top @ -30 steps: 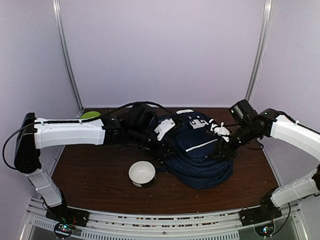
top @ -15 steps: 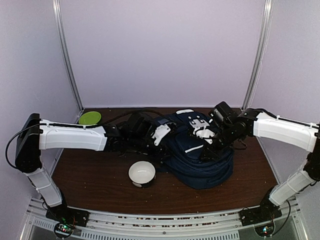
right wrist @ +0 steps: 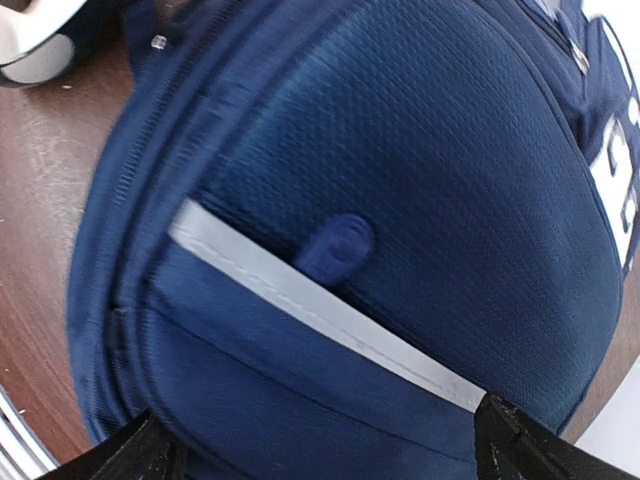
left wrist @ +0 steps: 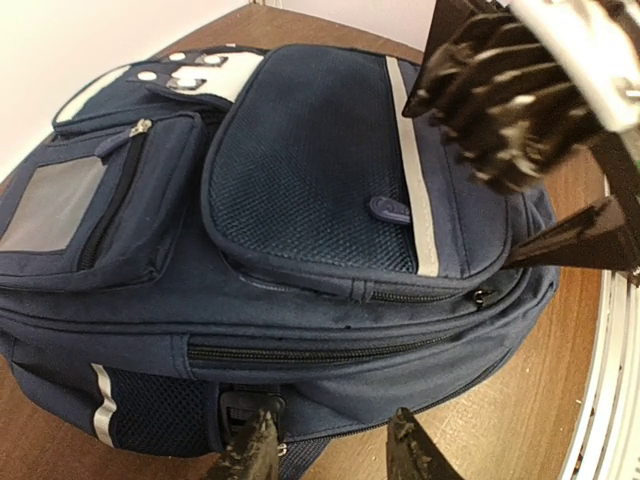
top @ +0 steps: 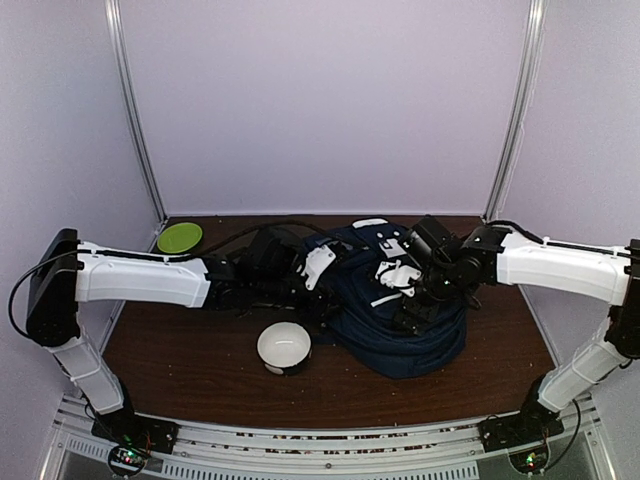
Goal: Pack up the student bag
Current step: Grab the upper front pocket of the student bag.
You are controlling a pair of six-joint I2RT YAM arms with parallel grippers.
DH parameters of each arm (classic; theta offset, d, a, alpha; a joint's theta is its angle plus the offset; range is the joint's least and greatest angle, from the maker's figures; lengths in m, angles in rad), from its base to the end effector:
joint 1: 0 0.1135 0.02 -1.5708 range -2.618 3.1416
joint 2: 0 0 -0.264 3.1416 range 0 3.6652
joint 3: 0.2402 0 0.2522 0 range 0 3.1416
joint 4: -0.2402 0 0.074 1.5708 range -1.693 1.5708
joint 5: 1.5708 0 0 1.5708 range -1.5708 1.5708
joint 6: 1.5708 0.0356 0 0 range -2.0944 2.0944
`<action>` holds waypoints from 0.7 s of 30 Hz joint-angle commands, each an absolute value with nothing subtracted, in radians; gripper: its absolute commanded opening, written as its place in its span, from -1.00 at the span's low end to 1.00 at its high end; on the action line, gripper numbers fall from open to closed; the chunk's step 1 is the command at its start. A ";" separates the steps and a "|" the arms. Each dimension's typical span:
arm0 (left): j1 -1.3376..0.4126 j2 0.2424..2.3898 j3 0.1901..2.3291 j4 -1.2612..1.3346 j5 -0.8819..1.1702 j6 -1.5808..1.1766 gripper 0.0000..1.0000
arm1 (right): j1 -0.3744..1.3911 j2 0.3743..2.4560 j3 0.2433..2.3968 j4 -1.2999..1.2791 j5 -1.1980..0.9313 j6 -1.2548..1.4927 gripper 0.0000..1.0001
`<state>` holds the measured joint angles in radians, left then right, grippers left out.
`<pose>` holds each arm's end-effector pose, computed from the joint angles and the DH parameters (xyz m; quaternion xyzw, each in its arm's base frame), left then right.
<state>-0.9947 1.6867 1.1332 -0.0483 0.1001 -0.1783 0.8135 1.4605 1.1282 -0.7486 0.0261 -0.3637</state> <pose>0.2044 -0.3212 0.2361 0.3722 0.8019 -0.2943 0.3629 0.2024 0.2127 0.2560 -0.5359 0.8086 0.0417 0.2392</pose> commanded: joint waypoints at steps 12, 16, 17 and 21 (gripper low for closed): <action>-1.005 1.691 1.210 -0.005 0.093 -0.064 -0.18 | 0.545 1.250 1.041 -0.890 0.139 -0.360 1.00; -1.017 1.725 1.271 -0.020 0.087 -0.025 -0.18 | 0.468 1.244 1.045 -0.932 0.044 -0.367 0.98; -1.018 1.734 1.285 -0.026 0.089 -0.021 -0.18 | 0.454 1.245 1.048 -0.944 0.002 -0.370 0.91; -1.023 1.751 1.304 -0.024 0.092 -0.019 -0.18 | 0.434 1.225 1.054 -0.958 -0.215 -0.386 0.62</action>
<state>-1.0157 1.7287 1.2690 -0.0315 0.0826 -0.0521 0.4488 1.2526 1.0554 -0.9154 -0.0032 -0.3695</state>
